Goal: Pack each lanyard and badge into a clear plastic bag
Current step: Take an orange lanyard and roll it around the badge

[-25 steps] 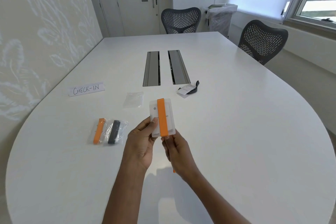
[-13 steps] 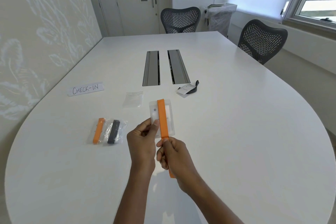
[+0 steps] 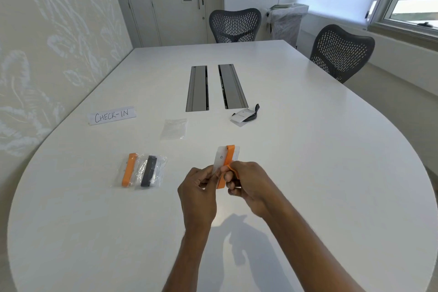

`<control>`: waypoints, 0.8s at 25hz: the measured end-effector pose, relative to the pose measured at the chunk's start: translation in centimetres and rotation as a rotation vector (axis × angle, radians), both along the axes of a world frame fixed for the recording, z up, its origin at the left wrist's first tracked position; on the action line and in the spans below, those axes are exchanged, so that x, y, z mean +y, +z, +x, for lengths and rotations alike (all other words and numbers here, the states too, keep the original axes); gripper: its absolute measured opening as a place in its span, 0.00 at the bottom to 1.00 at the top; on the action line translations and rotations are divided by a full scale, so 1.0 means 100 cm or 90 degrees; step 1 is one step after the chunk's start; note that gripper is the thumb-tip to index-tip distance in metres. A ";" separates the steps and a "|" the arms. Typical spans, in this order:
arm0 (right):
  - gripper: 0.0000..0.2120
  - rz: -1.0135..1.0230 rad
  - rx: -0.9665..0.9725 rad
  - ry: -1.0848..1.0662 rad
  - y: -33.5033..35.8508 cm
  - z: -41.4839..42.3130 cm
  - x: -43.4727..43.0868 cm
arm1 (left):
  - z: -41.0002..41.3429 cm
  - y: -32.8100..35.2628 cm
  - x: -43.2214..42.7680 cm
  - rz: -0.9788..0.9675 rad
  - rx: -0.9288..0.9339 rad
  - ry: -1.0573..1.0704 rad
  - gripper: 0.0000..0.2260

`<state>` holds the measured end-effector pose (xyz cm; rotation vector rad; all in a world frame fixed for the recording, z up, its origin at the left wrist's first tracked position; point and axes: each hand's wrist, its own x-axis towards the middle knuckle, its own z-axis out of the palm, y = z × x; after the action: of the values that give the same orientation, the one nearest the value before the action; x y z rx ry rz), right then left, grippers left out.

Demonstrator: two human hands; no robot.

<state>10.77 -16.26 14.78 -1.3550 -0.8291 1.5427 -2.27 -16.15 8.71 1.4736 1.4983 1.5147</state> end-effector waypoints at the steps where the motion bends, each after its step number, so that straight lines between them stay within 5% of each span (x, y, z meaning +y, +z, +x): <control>1: 0.16 0.009 -0.001 -0.011 0.002 0.003 0.003 | 0.001 0.000 0.000 0.003 0.001 -0.003 0.05; 16: 0.21 0.182 -0.299 0.012 -0.026 0.014 0.029 | 0.000 -0.018 0.001 -0.108 -0.036 -0.044 0.08; 20: 0.09 0.260 -0.457 0.077 -0.039 0.020 0.033 | -0.001 -0.023 0.004 -0.174 -0.166 -0.067 0.09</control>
<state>12.78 -12.97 10.92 -1.5675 -1.5895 0.8712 -2.41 -15.74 6.45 1.1309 1.3860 1.3220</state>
